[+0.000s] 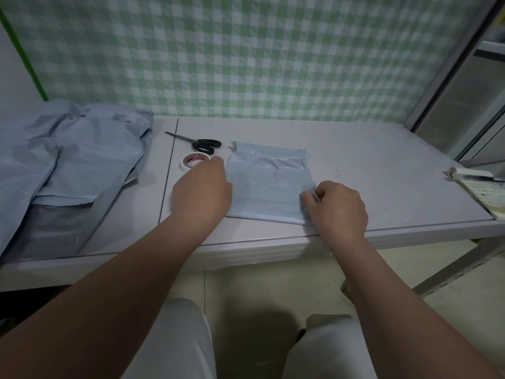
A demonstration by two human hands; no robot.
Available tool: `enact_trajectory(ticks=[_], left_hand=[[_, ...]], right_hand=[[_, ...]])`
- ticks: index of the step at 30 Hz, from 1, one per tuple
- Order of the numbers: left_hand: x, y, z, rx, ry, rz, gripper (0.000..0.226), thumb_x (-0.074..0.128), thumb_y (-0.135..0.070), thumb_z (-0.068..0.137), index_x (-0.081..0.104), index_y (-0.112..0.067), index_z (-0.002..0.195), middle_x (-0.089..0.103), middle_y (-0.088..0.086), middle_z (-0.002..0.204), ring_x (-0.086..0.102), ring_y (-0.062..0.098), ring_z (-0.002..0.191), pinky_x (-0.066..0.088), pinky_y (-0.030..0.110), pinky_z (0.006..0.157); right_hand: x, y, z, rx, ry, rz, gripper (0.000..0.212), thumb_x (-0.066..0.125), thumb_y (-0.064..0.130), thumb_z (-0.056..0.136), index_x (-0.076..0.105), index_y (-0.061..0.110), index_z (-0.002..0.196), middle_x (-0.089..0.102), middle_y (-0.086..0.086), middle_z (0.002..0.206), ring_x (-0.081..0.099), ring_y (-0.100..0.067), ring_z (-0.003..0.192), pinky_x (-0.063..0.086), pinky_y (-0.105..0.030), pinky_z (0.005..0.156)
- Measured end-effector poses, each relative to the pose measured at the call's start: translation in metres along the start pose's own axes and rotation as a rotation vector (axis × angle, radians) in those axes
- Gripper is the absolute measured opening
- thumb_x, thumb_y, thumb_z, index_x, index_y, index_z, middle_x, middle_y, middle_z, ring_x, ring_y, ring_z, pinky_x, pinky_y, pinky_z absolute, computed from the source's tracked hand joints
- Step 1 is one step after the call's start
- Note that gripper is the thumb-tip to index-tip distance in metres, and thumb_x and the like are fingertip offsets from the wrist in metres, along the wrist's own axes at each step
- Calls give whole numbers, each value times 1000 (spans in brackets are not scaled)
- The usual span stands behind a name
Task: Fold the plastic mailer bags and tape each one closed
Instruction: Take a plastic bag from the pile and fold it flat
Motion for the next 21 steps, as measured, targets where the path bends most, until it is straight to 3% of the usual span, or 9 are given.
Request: enact_trajectory(ticks=[3,5,7,12,21], left_hand=[[1,-27,-4,305,-35,-21,18,51,-11,88,59,-15,104,57,7,104,53,28,98,40,37,77],[13,-42,-10,466,106,-60,29,46,-15,94,58,-17,119,56,7,122,50,27,112,39,38,94],[26,-47,-19,541,268,-2,38,35,-24,99,44,-17,136,42,5,141,38,24,129,30,37,106],[40,-37,-28,540,403,186,52,15,-40,101,10,-25,150,5,-1,159,5,21,145,11,43,116],[44,-34,-30,498,391,169,53,12,-44,99,4,-31,150,2,-2,159,4,22,145,9,45,117]], right_hand=[[-1,0,-1,-1,-5,-5,29,54,32,86,55,10,68,52,-2,62,49,-23,62,28,-26,48],[-2,1,-1,3,0,-8,30,54,34,87,55,10,68,51,-1,62,49,-23,62,27,-26,48],[-2,0,-1,9,6,-5,30,55,36,87,56,11,69,52,-1,64,50,-24,65,28,-27,50],[-1,0,-3,9,-5,10,30,56,37,86,58,10,72,52,0,64,47,-22,62,25,-25,48],[-1,0,-3,32,-22,28,29,54,37,88,58,12,73,59,-4,69,53,-27,68,33,-28,56]])
Point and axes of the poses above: each hand's wrist, its own z-axis towards the middle knuckle, its own x-axis out of the palm, y = z × x, the point moved 4 cm from there along z, towards the middle knuckle
